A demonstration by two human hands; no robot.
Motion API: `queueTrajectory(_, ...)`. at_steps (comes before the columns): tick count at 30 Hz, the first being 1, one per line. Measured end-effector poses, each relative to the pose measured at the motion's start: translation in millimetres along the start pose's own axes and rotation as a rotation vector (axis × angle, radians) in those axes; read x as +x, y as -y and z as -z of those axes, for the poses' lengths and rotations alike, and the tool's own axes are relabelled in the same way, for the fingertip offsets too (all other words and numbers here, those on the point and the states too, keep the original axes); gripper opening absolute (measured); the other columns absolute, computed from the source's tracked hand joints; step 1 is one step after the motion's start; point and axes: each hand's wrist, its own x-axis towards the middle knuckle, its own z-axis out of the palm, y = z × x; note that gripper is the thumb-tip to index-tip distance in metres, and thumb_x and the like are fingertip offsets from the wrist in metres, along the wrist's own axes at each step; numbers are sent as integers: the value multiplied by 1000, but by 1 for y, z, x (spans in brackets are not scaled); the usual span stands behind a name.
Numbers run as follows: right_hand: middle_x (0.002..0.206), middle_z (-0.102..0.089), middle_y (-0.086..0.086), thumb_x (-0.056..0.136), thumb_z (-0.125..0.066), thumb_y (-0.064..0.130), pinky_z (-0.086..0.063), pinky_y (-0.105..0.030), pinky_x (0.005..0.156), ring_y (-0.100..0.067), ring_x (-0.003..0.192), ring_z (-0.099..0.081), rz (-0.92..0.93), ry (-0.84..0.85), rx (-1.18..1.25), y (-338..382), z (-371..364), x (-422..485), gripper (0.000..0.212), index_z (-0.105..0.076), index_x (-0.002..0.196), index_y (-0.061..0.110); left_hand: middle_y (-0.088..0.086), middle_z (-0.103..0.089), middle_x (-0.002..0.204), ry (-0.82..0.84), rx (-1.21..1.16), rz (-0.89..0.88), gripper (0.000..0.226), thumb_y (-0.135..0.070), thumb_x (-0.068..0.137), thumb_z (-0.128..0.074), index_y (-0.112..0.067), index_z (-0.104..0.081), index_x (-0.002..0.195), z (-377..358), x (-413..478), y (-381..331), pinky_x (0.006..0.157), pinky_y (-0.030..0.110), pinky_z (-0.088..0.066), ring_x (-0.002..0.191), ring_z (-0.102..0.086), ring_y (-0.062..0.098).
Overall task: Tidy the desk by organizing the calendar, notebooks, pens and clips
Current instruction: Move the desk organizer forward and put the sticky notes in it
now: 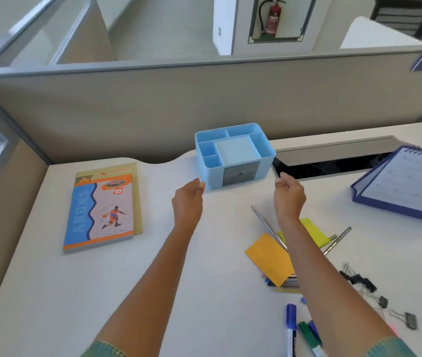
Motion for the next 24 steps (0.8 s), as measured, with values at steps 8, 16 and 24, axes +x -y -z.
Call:
queueTrajectory(8, 136, -52, -5, 98, -38, 15, -39, -31, 103, -22, 125, -47, -31, 175, 19, 14, -6, 48, 38, -53, 133, 14, 4, -56, 129, -25, -164, 36, 42, -34, 104, -30, -11, -50, 133, -32, 31, -26, 84, 23, -40, 106, -50, 14)
queueTrajectory(16, 104, -61, 0, 96, -34, 8, -39, -15, 67, -13, 94, -52, 19, 274, 66, 8, -18, 49, 38, -64, 118, 17, 2, -63, 114, -61, -207, 57, 40, -38, 103, -29, -17, -59, 120, -39, 45, -14, 71, 22, -44, 100, -57, 15)
queueTrajectory(24, 109, -69, -2, 92, -40, 4, -53, -36, 92, -20, 105, -63, 83, 307, 33, -11, -13, -1, 39, -69, 112, 18, 4, -64, 110, -130, -162, 111, 39, -41, 102, -34, -15, -58, 117, 2, 20, 10, 63, 14, -44, 101, -59, 17)
